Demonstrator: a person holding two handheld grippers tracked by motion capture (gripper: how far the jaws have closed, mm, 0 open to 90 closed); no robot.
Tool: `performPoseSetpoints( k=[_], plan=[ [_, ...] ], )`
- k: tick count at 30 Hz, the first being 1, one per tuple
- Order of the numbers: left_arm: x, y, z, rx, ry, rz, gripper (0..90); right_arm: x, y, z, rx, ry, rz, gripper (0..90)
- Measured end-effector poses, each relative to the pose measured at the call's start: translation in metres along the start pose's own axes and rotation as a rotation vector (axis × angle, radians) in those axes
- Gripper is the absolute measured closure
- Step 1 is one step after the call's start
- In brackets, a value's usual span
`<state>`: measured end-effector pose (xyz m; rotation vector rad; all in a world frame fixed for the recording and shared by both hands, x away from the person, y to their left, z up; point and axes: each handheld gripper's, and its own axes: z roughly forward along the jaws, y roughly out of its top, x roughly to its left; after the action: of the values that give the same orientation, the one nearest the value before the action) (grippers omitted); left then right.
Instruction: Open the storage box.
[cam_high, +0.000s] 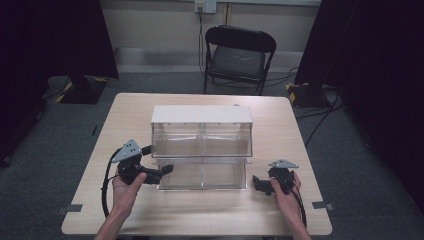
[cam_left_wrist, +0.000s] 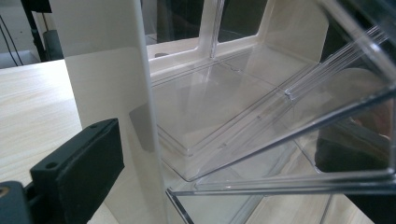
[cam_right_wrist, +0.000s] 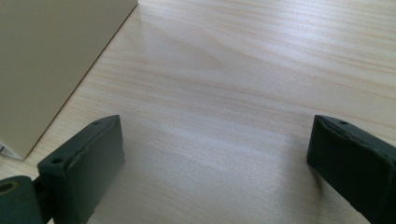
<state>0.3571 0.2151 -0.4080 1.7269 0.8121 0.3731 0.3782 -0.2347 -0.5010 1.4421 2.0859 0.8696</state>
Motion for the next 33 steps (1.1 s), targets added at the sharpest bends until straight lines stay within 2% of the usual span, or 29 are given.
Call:
performPoseSetpoints(
  k=[18,33],
  plan=[
    [0.0005,0.0002,-0.0006,0.005,0.003,0.014,0.3,0.0,0.0,0.0,0.0,0.0,0.0,3.2],
    [-0.0002,-0.0006,0.0015,0.004,-0.003,0.004,0.4,0.0,0.0,0.0,0.0,0.0,0.0,3.2]
  ],
)
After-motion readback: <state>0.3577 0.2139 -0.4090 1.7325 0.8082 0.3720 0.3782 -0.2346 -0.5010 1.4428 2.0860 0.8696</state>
